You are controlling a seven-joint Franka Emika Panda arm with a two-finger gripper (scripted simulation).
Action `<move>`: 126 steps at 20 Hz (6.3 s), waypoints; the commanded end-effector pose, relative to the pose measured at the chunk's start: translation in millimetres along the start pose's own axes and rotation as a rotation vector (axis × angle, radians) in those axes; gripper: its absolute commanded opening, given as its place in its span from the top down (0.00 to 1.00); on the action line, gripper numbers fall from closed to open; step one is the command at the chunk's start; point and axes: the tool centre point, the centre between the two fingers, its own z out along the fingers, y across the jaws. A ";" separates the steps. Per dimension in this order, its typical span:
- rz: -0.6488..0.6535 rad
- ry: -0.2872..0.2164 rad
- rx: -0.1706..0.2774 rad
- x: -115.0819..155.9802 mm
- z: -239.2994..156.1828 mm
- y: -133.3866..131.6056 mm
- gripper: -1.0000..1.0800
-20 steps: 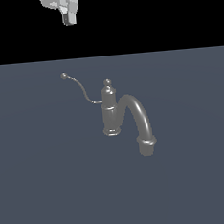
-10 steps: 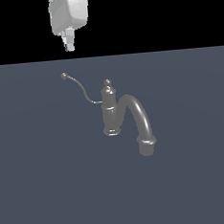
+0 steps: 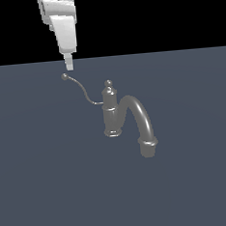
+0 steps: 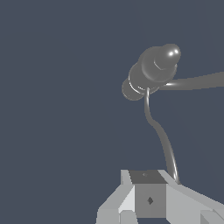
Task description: Turn on the faucet by rotating a designated handle.
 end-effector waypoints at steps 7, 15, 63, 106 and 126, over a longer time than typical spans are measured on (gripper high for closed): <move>0.084 0.021 0.001 -3.9 21.9 -13.0 1.00; 0.092 0.023 0.001 -4.5 24.4 -14.2 1.00; 0.095 0.024 0.006 32.2 22.9 127.2 1.00; 0.072 0.023 0.005 158.5 19.2 136.5 1.00; 0.087 0.024 0.003 206.3 19.1 104.6 1.00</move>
